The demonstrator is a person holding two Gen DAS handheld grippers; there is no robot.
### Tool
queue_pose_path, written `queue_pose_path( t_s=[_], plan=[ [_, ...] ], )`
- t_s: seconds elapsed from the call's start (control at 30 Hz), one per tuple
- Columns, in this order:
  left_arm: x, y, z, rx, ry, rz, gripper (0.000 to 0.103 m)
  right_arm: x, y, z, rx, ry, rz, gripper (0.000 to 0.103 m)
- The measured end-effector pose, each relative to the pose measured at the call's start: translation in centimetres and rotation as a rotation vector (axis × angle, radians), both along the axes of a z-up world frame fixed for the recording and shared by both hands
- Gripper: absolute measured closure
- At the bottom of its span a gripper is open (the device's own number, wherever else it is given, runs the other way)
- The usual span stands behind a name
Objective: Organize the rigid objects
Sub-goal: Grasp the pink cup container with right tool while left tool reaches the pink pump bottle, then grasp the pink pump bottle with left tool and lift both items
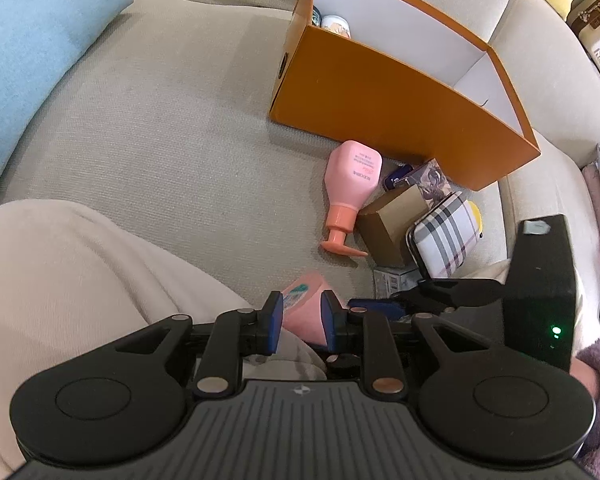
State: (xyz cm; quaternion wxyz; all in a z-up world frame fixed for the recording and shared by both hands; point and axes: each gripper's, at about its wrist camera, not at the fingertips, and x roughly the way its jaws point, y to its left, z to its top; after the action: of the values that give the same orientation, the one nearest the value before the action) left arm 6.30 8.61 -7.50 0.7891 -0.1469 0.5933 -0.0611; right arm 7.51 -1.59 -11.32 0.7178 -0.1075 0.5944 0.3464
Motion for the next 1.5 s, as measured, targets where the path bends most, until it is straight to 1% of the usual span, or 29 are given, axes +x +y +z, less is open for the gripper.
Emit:
queue_pose_path(
  t_s=[0.13, 0.17, 0.27, 0.4, 0.47, 0.5, 0.53, 0.6, 0.7, 0.73, 0.77, 0.83, 0.87, 0.93, 1.0, 1.03, 1.07, 1.1, 1.17, 1.23, 1.37, 1.4, 1.47, 1.5],
  plan=[
    [0.1, -0.2, 0.0, 0.01, -0.002, -0.006, 0.076, -0.2, -0.6, 0.9, -0.036, -0.072, -0.062, 0.041],
    [0.0, -0.2, -0.1, 0.01, -0.003, -0.006, 0.076, -0.1, -0.8, 1.1, -0.04, -0.078, -0.079, 0.041],
    [0.0, 0.0, -0.1, 0.003, -0.006, -0.002, 0.075, 0.0, -0.6, 0.9, -0.047, -0.064, -0.089, 0.039],
    [-0.2, -0.1, 0.1, 0.001, -0.015, -0.012, 0.069, 0.3, 0.4, 0.5, -0.039, -0.056, -0.07, 0.04],
    [-0.3, -0.3, 0.2, 0.018, -0.023, -0.015, 0.068, 0.5, 0.7, 0.3, -0.036, -0.047, -0.079, 0.04],
    [-0.3, -0.5, 0.3, 0.045, -0.029, -0.015, 0.068, 0.9, 1.1, 0.3, -0.035, -0.043, -0.083, 0.04],
    [-0.3, -0.7, 0.4, 0.077, -0.04, -0.015, 0.068, 0.6, 1.2, 0.1, -0.033, -0.04, -0.088, 0.041],
    [-0.3, -1.0, 0.6, 0.112, -0.067, -0.02, 0.068, 0.2, 1.1, 0.1, -0.027, -0.036, -0.098, 0.041],
    [-0.3, -1.4, 1.2, 0.105, -0.135, -0.052, 0.068, 0.1, -0.2, 1.4, -0.014, -0.059, -0.112, 0.041],
    [-0.3, -1.8, 1.6, 0.118, -0.173, -0.075, 0.068, -0.1, -0.8, 2.2, -0.003, -0.069, -0.12, 0.041],
    [-0.3, -2.1, 1.8, 0.143, -0.21, -0.091, 0.066, -0.2, -1.0, 2.9, 0.003, -0.079, -0.13, 0.041],
    [-0.3, -3.1, 2.5, 0.214, -0.292, -0.138, 0.053, -0.3, -1.6, 4.4, 0.004, -0.103, -0.155, 0.041],
    [-0.2, -3.6, 2.8, 0.219, -0.309, -0.161, 0.042, -0.3, -2.0, 5.1, 0.006, -0.118, -0.171, 0.041],
    [0.7, -3.9, 3.4, 0.172, -0.315, -0.187, 0.04, -0.3, -2.8, 6.7, 0.009, -0.139, -0.204, 0.041],
    [1.4, -3.9, 3.7, 0.147, -0.335, -0.175, 0.04, -0.3, -3.7, 8.2, 0.013, -0.16, -0.236, 0.041],
    [2.0, -4.2, 3.7, 0.154, -0.336, -0.177, 0.039, -0.2, -4.4, 9.1, 0.018, -0.172, -0.256, 0.041],
    [2.5, -4.5, 3.7, 0.164, -0.334, -0.187, 0.034, 0.1, -5.1, 9.9, 0.022, -0.181, -0.271, 0.041],
    [3.0, -4.8, 3.6, 0.164, -0.339, -0.193, 0.031, 0.4, -5.8, 10.8, 0.026, -0.195, -0.296, 0.041],
    [4.4, -5.4, 3.1, 0.142, -0.334, -0.202, 0.03, 1.4, -7.2, 12.1, 0.011, -0.219, -0.337, 0.041],
    [5.7, -6.2, 2.4, 0.136, -0.311, -0.23, 0.03, 2.6, -8.1, 12.4, -0.011, -0.232, -0.377, 0.041],
    [7.6, -7.2, 0.4, 0.139, -0.252, -0.246, 0.03, 5.2, -10.3, 11.6, -0.018, -0.174, -0.484, 0.041],
    [8.1, -7.5, -0.2, 0.138, -0.236, -0.249, 0.032, 6.0, -10.6, 10.9, -0.018, -0.163, -0.496, 0.041],
    [9.0, -7.9, -1.3, 0.137, -0.197, -0.247, 0.036, 6.6, -10.8, 10.6, -0.019, -0.147, -0.509, 0.041],
    [9.4, -8.1, -1.8, 0.135, -0.177, -0.247, 0.036, 7.1, -10.8, 10.2, -0.017, -0.135, -0.514, 0.041]
  ],
)
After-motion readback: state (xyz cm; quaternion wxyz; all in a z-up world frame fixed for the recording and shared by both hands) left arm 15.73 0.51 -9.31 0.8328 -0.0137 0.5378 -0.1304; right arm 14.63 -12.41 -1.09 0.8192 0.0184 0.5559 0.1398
